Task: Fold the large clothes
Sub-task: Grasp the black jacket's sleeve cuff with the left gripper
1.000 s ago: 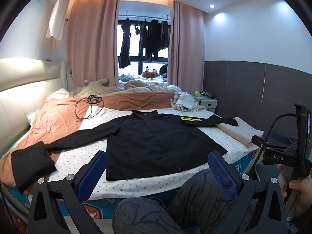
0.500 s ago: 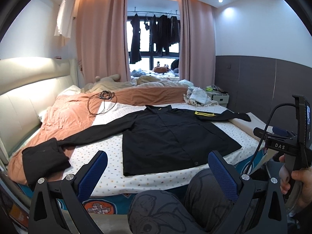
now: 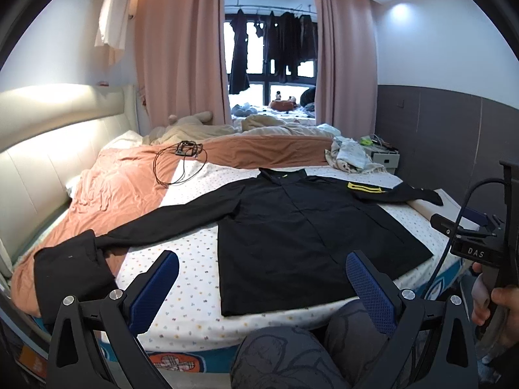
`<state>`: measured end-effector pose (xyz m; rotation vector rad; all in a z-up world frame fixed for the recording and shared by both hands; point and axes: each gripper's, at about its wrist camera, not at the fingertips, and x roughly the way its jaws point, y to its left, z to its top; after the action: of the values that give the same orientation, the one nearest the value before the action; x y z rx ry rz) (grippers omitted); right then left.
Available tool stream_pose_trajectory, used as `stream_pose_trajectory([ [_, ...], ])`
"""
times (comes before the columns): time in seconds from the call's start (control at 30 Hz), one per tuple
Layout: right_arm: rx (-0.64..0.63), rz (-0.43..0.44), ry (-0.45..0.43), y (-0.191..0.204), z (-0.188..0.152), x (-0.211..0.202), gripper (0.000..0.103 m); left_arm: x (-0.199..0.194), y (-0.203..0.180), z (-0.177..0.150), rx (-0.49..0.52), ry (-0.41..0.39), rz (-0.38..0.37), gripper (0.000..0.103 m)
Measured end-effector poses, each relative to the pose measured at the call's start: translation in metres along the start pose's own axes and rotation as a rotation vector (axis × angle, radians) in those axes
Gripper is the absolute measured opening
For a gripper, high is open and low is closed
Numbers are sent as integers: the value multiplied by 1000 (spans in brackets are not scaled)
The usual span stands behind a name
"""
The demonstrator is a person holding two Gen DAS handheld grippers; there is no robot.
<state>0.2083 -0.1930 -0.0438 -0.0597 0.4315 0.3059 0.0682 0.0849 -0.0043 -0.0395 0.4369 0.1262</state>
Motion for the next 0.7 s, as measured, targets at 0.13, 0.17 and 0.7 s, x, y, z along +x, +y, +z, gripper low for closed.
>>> stream_pose_trajectory([
  [0.13,-10,33,-10,8,17,34,103,38,10,11,-1,22,26,103],
  [0.17,-12,40,-7,10,22,43,103,48,13,13,-4,33,30,103],
  [0.7,79,180,8,53,62,164,103,176,99,31,-133,224,139,101],
])
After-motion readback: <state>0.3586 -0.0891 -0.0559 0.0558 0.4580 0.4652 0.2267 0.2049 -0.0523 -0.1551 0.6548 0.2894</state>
